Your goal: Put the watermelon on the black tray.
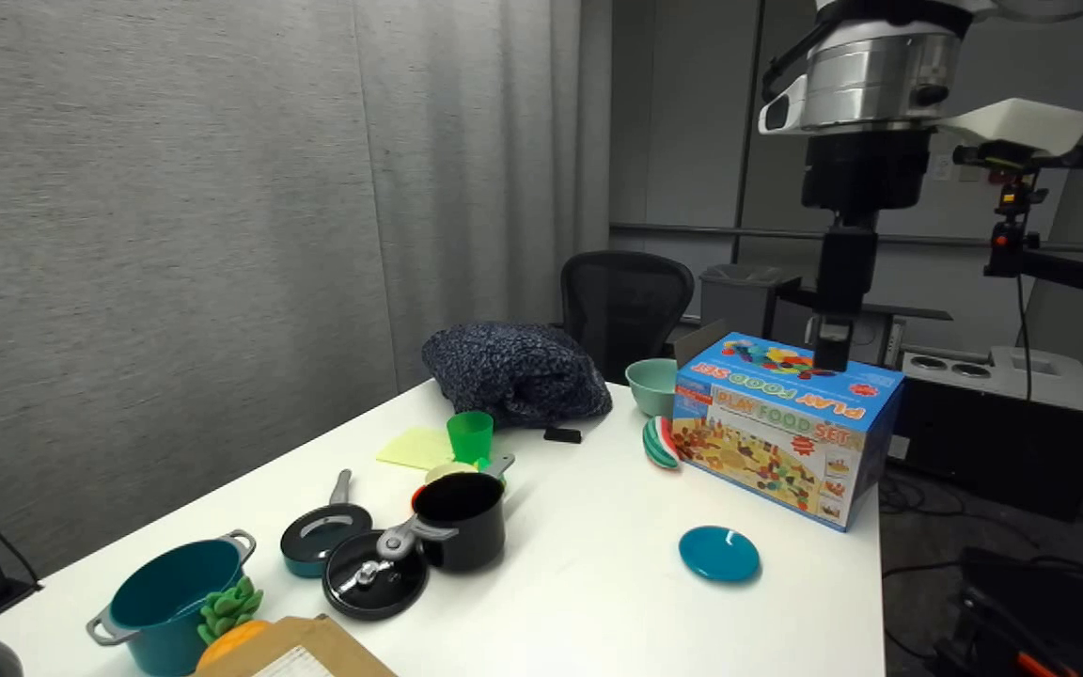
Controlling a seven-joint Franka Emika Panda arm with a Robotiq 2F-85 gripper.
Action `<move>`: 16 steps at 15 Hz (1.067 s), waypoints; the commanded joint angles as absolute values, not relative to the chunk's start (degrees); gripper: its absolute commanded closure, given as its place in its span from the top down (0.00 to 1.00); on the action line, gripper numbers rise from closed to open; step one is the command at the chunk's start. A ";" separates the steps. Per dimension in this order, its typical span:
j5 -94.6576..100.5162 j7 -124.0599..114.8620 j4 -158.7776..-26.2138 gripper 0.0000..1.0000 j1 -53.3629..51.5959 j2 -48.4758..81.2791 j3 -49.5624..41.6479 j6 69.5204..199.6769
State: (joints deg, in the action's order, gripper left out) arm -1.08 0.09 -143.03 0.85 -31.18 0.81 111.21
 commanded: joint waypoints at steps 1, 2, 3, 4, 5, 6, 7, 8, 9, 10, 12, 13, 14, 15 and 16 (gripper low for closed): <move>2.34 -4.79 -143.23 1.00 2.18 -28.54 2.14 117.92; 3.51 -6.43 -143.54 1.00 2.33 -27.93 2.66 120.55; 4.19 -8.65 -143.77 1.00 2.35 -27.06 3.23 123.33; 4.98 -11.03 -144.03 1.00 2.40 -26.31 3.90 125.97; 6.17 -13.41 -144.40 1.00 2.59 -25.58 4.73 128.59; 7.98 -16.26 -144.82 1.00 3.04 -24.78 5.89 131.04; 9.87 -19.25 -145.12 1.00 3.53 -23.99 6.99 132.67; 11.30 -21.99 -145.24 1.00 3.96 -23.33 7.84 133.37; 12.06 -24.16 -145.18 1.00 4.07 -22.84 8.47 133.03; 9.71 -20.22 -144.79 1.00 2.46 -23.50 6.71 131.56; 9.97 -20.98 -144.84 1.00 2.44 -22.89 7.10 131.63; 9.96 -20.94 -144.83 1.00 2.45 -22.92 7.06 131.63; 9.95 -20.90 -144.83 1.00 2.47 -22.96 6.96 131.63; 9.95 -20.89 -144.83 1.00 2.48 -22.97 6.94 131.63; 9.95 -20.89 -144.83 1.00 2.47 -22.97 6.95 131.63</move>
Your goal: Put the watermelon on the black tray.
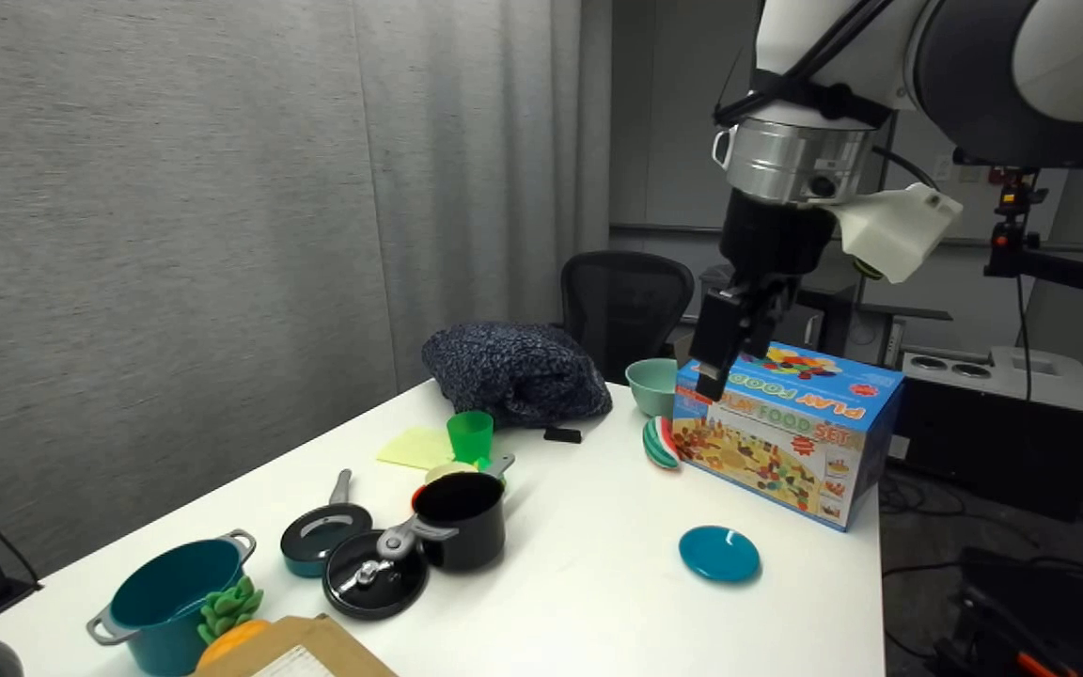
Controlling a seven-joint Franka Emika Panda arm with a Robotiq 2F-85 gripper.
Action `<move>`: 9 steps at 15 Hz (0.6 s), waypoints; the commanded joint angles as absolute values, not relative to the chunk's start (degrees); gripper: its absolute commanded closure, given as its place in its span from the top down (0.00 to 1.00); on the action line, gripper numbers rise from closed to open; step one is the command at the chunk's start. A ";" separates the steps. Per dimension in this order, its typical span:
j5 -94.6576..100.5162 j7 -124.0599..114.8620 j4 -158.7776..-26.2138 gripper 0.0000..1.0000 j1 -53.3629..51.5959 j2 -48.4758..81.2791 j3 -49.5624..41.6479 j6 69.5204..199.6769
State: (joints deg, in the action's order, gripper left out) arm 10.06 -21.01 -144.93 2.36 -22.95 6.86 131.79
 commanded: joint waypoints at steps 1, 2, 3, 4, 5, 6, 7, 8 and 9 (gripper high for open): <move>9.95 -20.89 -144.83 1.00 2.47 -22.97 6.95 131.63; 10.35 -21.23 -144.78 1.00 2.72 -22.93 7.03 131.86; 11.16 -21.97 -144.54 1.00 3.19 -22.67 7.31 131.77; 11.82 -22.42 -144.18 1.00 3.66 -22.37 7.39 131.36; 12.61 -22.23 -143.73 1.00 4.24 -22.02 7.17 130.78; 13.42 -22.26 -143.35 1.00 4.70 -21.53 7.08 130.36; 14.55 -22.13 -142.90 1.00 5.41 -20.67 6.86 130.39; 14.99 -21.51 -142.50 1.00 5.89 -19.65 6.27 130.93; 15.08 -21.12 -142.07 1.00 6.27 -18.61 5.62 131.49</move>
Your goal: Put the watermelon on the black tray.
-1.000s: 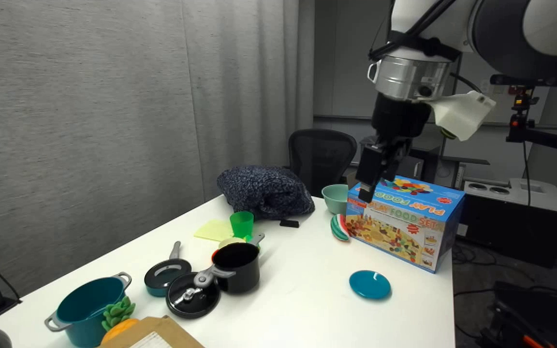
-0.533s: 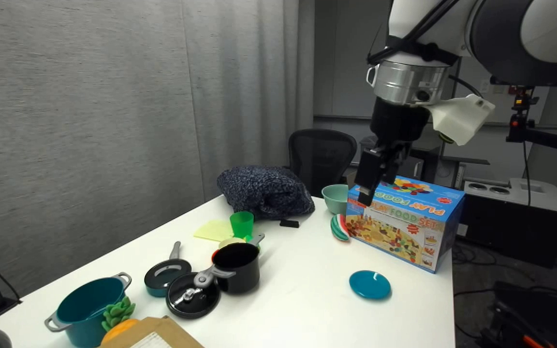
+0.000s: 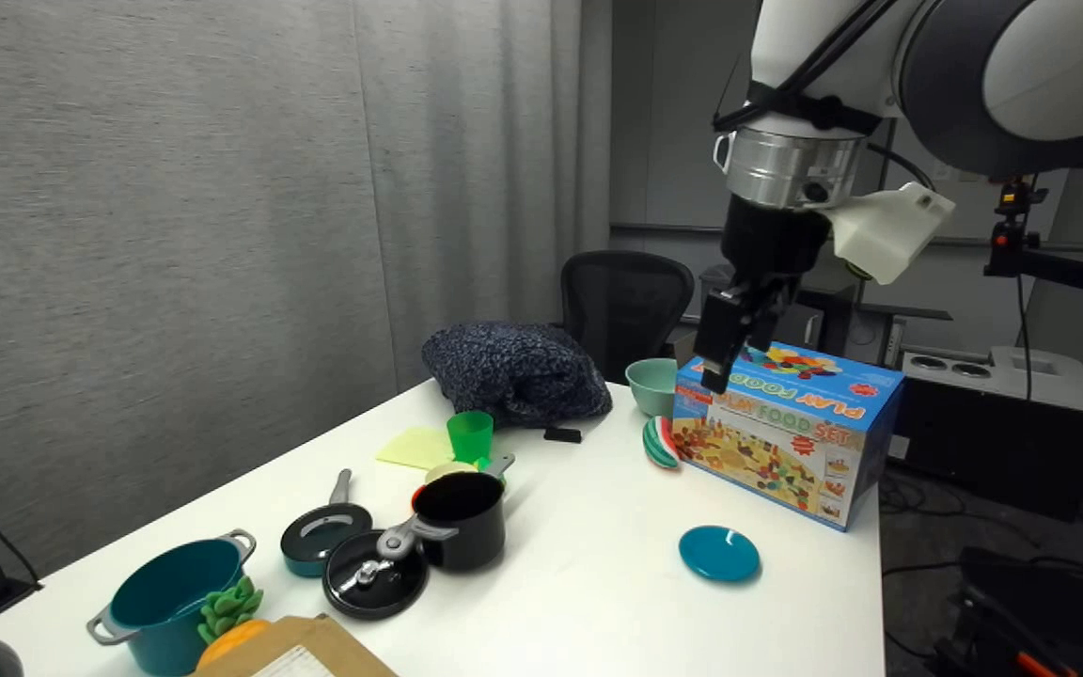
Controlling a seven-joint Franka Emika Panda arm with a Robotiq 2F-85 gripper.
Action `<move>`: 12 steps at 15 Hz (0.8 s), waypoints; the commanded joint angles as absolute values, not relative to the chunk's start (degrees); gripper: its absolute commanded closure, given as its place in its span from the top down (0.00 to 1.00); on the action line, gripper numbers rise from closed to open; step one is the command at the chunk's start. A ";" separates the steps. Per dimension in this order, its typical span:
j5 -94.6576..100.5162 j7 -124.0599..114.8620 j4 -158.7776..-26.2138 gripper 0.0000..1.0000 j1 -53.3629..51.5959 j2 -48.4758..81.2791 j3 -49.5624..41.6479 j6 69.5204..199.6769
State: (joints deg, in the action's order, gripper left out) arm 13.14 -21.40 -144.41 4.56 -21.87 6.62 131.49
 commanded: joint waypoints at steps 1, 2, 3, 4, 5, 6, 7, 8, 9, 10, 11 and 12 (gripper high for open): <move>14.91 -20.67 -141.70 1.00 6.62 -17.31 4.86 132.32; 14.10 -20.00 -140.98 1.00 6.72 -15.49 3.93 133.45; 13.37 -19.46 -140.40 1.00 6.75 -14.15 3.01 134.36; 12.49 -18.81 -139.25 1.00 6.72 -12.27 1.98 135.46; 11.71 -18.52 -138.30 1.00 6.66 -10.63 1.07 136.37; 11.09 -18.56 -136.79 1.00 6.66 -8.89 0.34 136.57; 10.42 -18.59 -135.83 1.00 6.49 -7.78 -0.27 136.44; 12.48 -20.29 -139.21 1.00 6.12 -11.28 0.42 136.07; 12.07 -20.22 -138.08 1.00 6.07 -9.84 -0.17 136.11; 11.82 -20.19 -137.24 1.00 6.01 -8.78 -0.48 136.11; 11.75 -20.20 -136.71 1.00 5.96 -8.17 -0.59 136.11; 11.70 -20.20 -136.48 1.00 5.93 -7.92 -0.60 136.10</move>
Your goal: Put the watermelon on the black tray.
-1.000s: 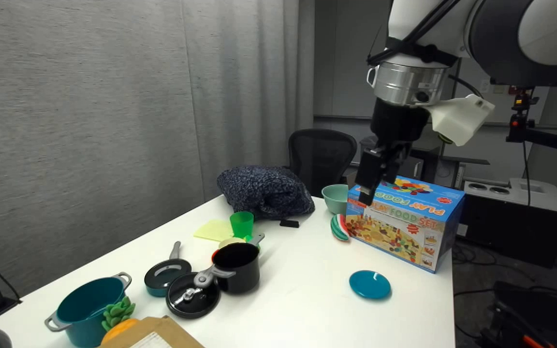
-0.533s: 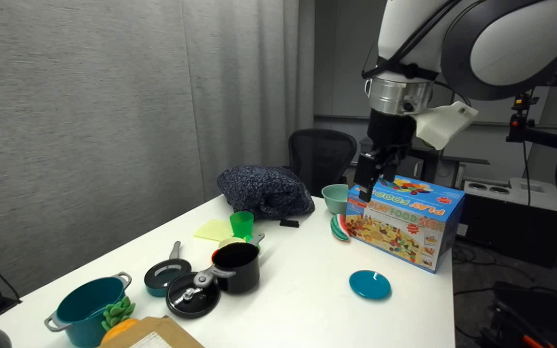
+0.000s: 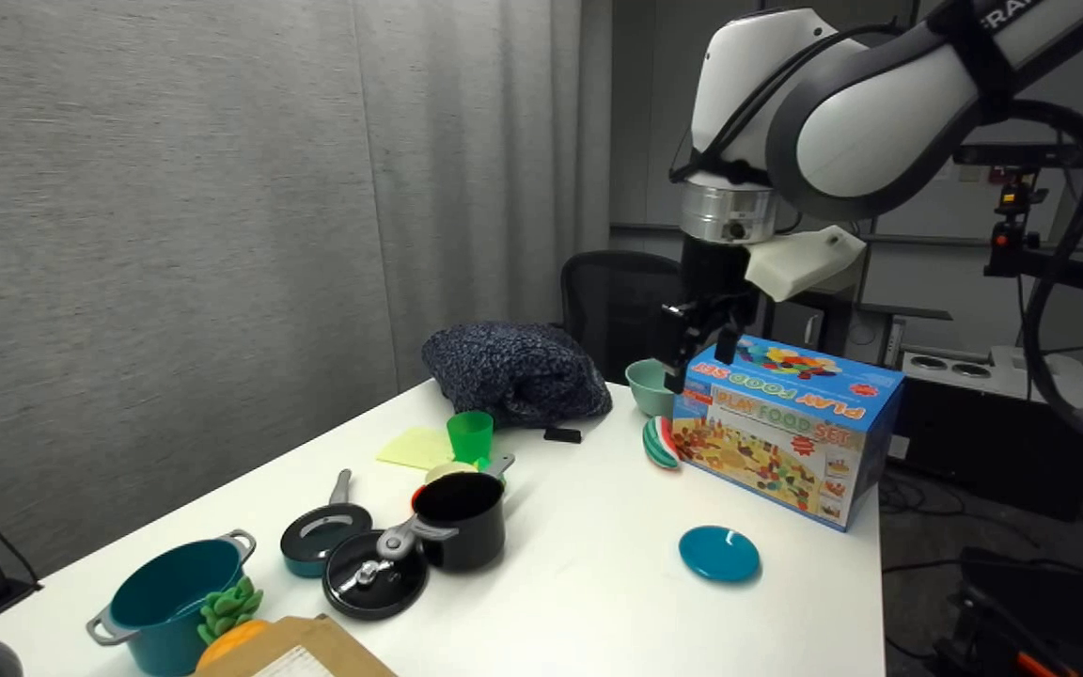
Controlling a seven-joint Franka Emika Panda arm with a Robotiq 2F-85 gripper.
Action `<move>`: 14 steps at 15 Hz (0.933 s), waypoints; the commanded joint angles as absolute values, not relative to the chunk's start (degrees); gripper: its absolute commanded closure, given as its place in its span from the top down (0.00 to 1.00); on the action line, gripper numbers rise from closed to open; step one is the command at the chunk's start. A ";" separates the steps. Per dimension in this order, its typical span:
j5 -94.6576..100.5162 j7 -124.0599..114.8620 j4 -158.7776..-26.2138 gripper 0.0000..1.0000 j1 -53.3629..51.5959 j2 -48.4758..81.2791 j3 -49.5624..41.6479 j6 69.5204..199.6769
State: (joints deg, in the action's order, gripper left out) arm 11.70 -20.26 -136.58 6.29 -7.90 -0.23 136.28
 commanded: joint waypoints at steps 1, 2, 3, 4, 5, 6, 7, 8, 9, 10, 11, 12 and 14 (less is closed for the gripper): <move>12.53 -20.25 -137.54 1.00 5.77 -8.41 -0.29 136.49; 13.20 -20.59 -137.99 1.00 5.66 -7.85 -0.09 137.61; 13.40 -20.74 -137.91 1.00 5.60 -6.85 -0.04 138.59; 13.30 -20.45 -137.42 1.00 5.50 -5.62 -0.04 139.56; 13.05 -20.68 -136.72 1.00 5.40 -4.21 0.00 140.65; 13.20 -21.16 -135.91 1.00 5.35 -2.58 0.01 142.27; 13.44 -21.62 -135.20 1.00 5.30 -1.16 -0.07 143.42; 13.78 -22.39 -134.21 1.00 5.27 0.52 -0.23 144.60; 14.56 -23.41 -133.31 1.00 5.25 2.04 -0.45 145.52; 15.88 -24.78 -131.94 1.00 5.20 3.91 -0.82 146.21; 16.99 -26.24 -130.66 1.00 5.03 5.58 -1.35 146.64; 17.60 -27.92 -129.20 1.00 4.78 7.21 -2.00 146.53; 19.38 -31.28 -126.32 1.00 4.35 10.16 -3.96 146.62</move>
